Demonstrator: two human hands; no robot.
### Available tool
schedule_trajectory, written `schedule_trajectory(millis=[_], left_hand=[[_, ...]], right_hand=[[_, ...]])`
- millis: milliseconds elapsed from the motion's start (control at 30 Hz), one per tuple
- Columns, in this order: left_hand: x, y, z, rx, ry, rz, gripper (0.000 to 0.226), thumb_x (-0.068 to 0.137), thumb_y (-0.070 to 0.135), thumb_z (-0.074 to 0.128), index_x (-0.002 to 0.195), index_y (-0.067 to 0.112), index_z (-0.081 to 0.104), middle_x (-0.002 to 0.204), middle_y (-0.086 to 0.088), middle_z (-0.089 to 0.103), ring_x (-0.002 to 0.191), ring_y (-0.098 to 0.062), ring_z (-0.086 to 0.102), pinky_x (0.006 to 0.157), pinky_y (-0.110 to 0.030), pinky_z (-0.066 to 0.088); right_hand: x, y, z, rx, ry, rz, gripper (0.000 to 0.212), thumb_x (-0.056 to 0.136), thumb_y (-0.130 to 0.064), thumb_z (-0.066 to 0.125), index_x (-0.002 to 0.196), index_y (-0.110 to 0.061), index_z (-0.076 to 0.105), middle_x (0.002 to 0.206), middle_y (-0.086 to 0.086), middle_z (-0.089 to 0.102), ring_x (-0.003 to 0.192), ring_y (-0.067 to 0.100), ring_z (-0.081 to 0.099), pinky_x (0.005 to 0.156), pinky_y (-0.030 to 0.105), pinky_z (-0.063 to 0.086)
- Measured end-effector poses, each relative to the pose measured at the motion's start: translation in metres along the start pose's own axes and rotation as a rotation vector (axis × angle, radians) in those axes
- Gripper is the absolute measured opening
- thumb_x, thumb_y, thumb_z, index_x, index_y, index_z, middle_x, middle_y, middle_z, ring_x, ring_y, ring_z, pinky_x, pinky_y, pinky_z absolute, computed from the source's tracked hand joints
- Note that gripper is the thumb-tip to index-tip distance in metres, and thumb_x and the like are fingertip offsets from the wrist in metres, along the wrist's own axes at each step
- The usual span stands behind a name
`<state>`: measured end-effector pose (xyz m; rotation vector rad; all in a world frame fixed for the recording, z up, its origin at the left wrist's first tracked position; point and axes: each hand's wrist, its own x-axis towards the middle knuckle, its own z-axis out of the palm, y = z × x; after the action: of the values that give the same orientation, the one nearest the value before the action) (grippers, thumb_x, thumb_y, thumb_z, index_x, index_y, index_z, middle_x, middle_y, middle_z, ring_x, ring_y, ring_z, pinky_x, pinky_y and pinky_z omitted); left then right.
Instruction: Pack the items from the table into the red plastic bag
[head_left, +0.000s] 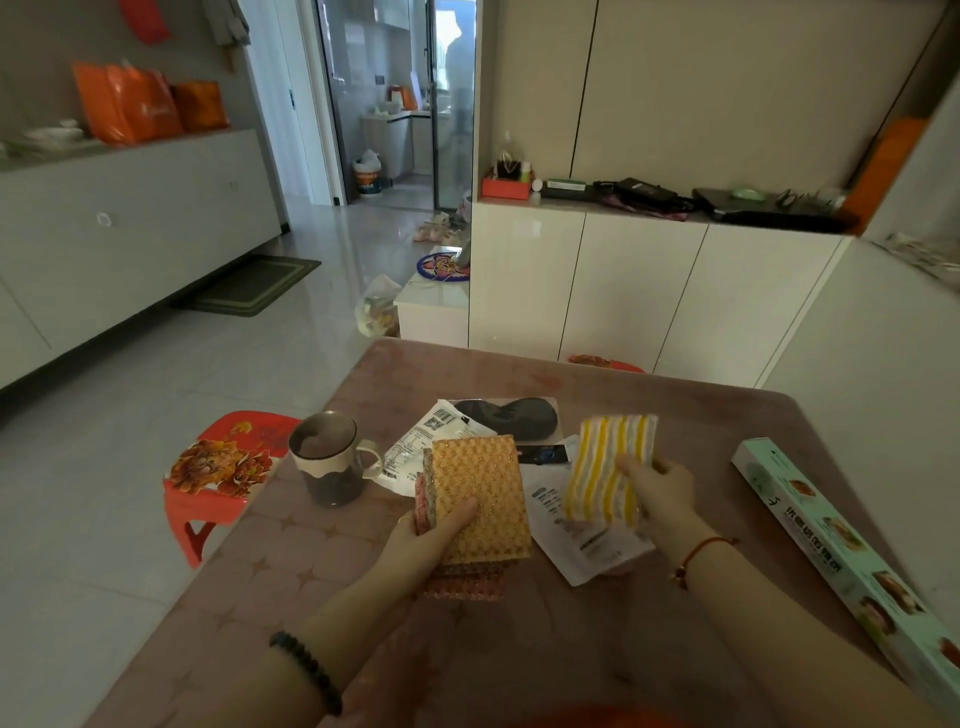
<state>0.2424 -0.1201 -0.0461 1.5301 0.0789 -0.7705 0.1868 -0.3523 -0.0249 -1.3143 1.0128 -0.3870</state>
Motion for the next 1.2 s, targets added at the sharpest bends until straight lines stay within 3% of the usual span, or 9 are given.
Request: schedule_trajectory(millis=[100,333,500,633,733,800,933,1100,1200], left_hand=[[-0.021,0.011,0.003,0.029,-0.044,0.065,0.111,0.042,0.057,0.079,0.135,0.014,0.037,0.121,-0.007,0.061,0.103,-0.024,0.064,0.090,-0.040,0.054],[-0.104,0.062,0.029,0.114,-0.312,0.229,0.097,0.050,0.088,0.053,0.135,0.041,0.040,0.143,0.006,0.047,0.130,-0.015,0.046,0.109,-0.049,0.035],[-0.177,0.088,0.036,0.376,-0.333,0.395,0.067,0.055,0.087,0.046,0.105,0.045,0.062,0.125,0.009,0.057,0.121,-0.014,0.051,0.107,-0.046,0.037],[-0.264,0.074,0.031,0.862,-0.412,0.520,0.041,0.086,0.057,0.021,0.126,0.052,0.031,0.135,0.016,0.044,0.126,-0.002,0.039,0.097,0.000,0.023],[-0.283,0.044,0.004,1.494,-0.210,0.546,0.098,0.074,0.065,0.054,0.148,0.023,0.005,0.145,-0.007,0.041,0.133,-0.020,0.040,0.104,-0.022,0.034],[-0.274,0.026,-0.007,1.688,-0.052,0.533,0.089,0.074,0.062,0.058,0.141,0.016,0.025,0.131,-0.009,0.055,0.117,-0.027,0.054,0.094,-0.037,0.046],[-0.264,0.016,-0.014,1.549,0.048,0.613,0.033,0.086,0.043,0.054,0.090,0.011,0.055,0.093,-0.009,0.064,0.085,-0.028,0.063,0.066,-0.032,0.045],[-0.267,0.022,-0.017,1.370,0.110,0.798,0.025,0.094,0.023,0.043,0.088,0.006,0.060,0.094,-0.017,0.063,0.086,-0.035,0.061,0.074,-0.037,0.049],[-0.264,0.028,-0.020,1.284,0.119,0.832,0.032,0.095,0.025,0.041,0.084,0.003,0.061,0.089,-0.019,0.063,0.082,-0.034,0.060,0.079,-0.046,0.050]], right_hand=[[-0.048,-0.032,0.000,0.300,-0.285,-0.044,0.024,0.090,-0.010,0.055,0.114,-0.005,0.056,0.095,0.006,0.065,0.084,0.019,0.064,0.070,0.033,0.052],[-0.168,-0.062,-0.024,0.115,-0.502,-0.299,0.025,0.088,-0.019,0.059,0.100,-0.039,0.049,0.106,-0.006,0.064,0.096,0.015,0.065,0.082,0.035,0.054],[-0.247,-0.097,-0.077,0.118,-0.736,-0.247,0.042,0.064,-0.022,0.067,0.105,-0.024,0.058,0.094,0.000,0.074,0.082,0.015,0.072,0.067,0.029,0.060],[-0.297,-0.094,-0.130,0.078,-0.535,-0.551,0.063,0.054,-0.026,0.083,0.113,-0.018,0.061,0.098,-0.005,0.075,0.090,0.013,0.071,0.071,0.026,0.058],[-0.339,-0.062,-0.159,-0.176,-0.266,-0.976,0.073,0.058,-0.036,0.078,0.124,-0.016,0.053,0.107,-0.012,0.068,0.099,0.002,0.066,0.080,0.016,0.053],[-0.346,-0.028,-0.160,-0.398,-0.251,-1.173,0.069,0.062,-0.038,0.072,0.125,-0.026,0.045,0.114,-0.016,0.057,0.108,0.000,0.057,0.090,0.013,0.046],[-0.344,0.053,-0.153,-0.911,-0.368,-1.348,0.056,0.076,-0.054,0.059,0.124,-0.027,0.048,0.124,-0.007,0.048,0.115,0.011,0.047,0.104,0.039,0.035],[-0.351,0.121,-0.188,-1.212,-0.260,-1.494,0.095,0.047,-0.036,0.084,0.127,-0.030,0.034,0.120,0.001,0.042,0.110,0.024,0.043,0.093,0.045,0.032],[-0.346,0.122,-0.218,-1.399,-0.257,-1.460,0.080,0.053,-0.039,0.079,0.124,-0.029,0.041,0.120,0.003,0.042,0.111,0.024,0.042,0.100,0.041,0.025]])
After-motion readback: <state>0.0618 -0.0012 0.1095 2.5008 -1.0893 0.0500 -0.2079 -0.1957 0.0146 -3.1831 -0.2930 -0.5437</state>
